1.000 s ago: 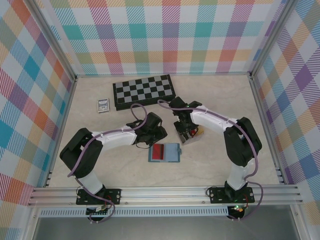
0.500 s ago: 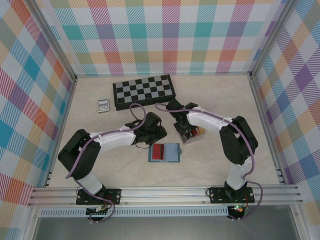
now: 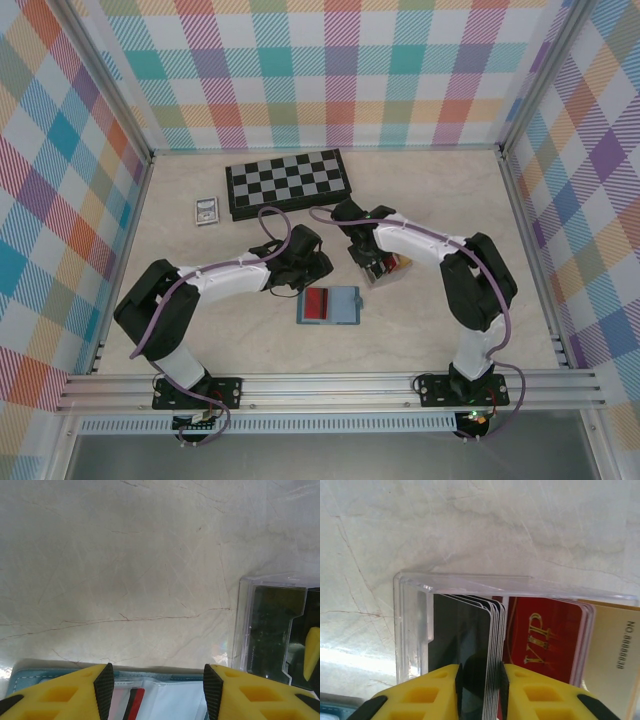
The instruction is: Put the credit cards into the card holder
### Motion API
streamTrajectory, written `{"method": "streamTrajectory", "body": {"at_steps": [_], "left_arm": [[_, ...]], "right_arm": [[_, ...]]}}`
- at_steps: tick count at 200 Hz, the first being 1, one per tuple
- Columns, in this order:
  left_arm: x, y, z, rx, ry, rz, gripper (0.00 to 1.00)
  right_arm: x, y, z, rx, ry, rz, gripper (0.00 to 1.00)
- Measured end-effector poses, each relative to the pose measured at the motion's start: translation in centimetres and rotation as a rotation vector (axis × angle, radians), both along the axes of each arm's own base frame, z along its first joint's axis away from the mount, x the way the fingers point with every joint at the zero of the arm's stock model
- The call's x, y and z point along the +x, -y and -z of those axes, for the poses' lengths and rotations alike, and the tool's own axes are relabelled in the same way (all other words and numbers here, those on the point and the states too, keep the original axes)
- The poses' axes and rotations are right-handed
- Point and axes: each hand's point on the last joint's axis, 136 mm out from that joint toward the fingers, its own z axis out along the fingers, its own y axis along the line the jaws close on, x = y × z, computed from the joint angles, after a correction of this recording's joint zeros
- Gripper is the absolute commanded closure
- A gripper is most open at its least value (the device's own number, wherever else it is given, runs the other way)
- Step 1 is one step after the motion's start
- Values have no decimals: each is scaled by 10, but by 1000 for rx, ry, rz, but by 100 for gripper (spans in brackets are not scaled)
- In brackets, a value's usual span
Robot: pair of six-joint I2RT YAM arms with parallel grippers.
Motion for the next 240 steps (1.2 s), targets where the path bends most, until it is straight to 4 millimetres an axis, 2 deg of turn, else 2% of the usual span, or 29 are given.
{"method": "streamTrajectory", "body": {"at_steps": [41,61,110,147,206,240], "left_arm": [[-1,-2,-1,3,4,0,48],[-1,-2,-1,3,4,0,48],[-3,-5,2,15,-4,-2,48],[-6,-7,5,27,-17,-2,48],[-6,-7,5,27,-18,-1,48],[-6,-6,4,19,-18,3,48]], "right_arm": [[1,2,-6,-3,17,3,74],[1,2,-6,-2,17,2,79],[1,2,-6,2,18,11,83],[0,1,-6,15,16,22,95],[-7,-4,-30,100,34,33,98],[-11,-7,-38,135,30,39,100]]}}
